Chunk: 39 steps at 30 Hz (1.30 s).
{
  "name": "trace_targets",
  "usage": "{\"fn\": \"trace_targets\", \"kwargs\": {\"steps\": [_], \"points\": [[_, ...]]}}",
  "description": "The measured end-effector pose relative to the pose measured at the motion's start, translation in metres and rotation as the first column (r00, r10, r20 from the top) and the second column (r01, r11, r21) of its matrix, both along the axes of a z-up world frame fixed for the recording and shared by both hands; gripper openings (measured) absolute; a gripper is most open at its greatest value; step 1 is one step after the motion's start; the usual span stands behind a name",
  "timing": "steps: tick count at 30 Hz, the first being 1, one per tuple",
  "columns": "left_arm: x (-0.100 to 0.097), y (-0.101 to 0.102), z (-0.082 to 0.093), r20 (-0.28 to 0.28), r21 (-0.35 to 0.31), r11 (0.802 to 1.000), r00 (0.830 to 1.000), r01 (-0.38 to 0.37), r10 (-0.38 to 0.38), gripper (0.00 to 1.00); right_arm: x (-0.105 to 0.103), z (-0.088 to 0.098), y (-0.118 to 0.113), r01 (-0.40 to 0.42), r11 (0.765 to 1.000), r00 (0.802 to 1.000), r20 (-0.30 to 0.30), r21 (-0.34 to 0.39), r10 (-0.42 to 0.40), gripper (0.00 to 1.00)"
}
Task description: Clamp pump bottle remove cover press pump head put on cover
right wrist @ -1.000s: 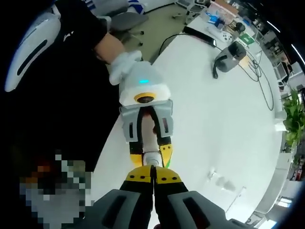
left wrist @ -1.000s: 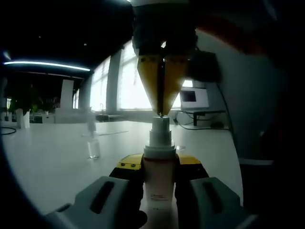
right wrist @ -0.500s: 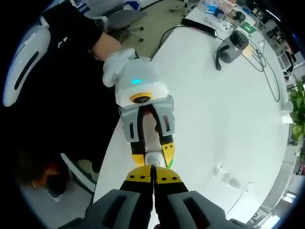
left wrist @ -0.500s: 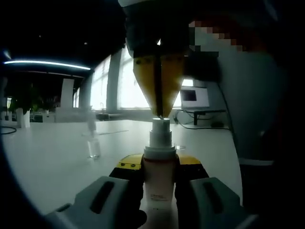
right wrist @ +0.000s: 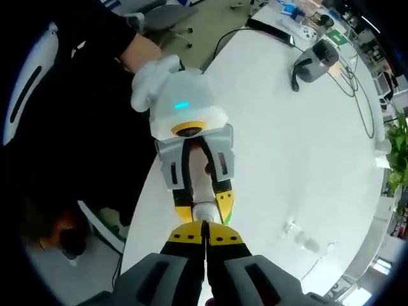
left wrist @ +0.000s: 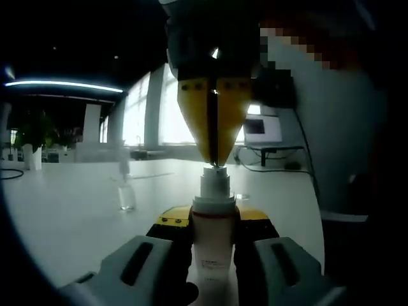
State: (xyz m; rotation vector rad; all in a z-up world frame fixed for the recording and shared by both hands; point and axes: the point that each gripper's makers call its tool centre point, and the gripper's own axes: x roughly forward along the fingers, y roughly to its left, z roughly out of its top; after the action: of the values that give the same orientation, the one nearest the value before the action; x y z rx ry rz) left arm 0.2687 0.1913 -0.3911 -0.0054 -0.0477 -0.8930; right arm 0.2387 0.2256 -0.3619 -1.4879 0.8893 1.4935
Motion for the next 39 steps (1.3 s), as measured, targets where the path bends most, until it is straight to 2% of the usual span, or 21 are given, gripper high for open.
{"fn": "trace_targets", "kwargs": {"steps": [7,15,39], "points": [[-0.0001,-0.0003,0.0002,0.002,0.000,1.000,1.000,0.000,0.000,0.15,0.0015,0.0076,-0.0015,0.023,0.999,1.000,-0.015,0.034,-0.023,0.00],[-0.0002,-0.0008,0.0007,0.005,-0.005,1.000,1.000,0.002,-0.002,0.15,0.0013,0.0078,-0.0016,0.017,0.999,1.000,-0.028,0.039,-0.015,0.00],[0.0000,-0.0004,0.0004,0.007,-0.006,1.000,1.000,0.001,-0.001,0.15,-0.0003,0.0068,-0.0011,0.003,1.000,1.000,-0.028,0.011,-0.002,0.00]]}}
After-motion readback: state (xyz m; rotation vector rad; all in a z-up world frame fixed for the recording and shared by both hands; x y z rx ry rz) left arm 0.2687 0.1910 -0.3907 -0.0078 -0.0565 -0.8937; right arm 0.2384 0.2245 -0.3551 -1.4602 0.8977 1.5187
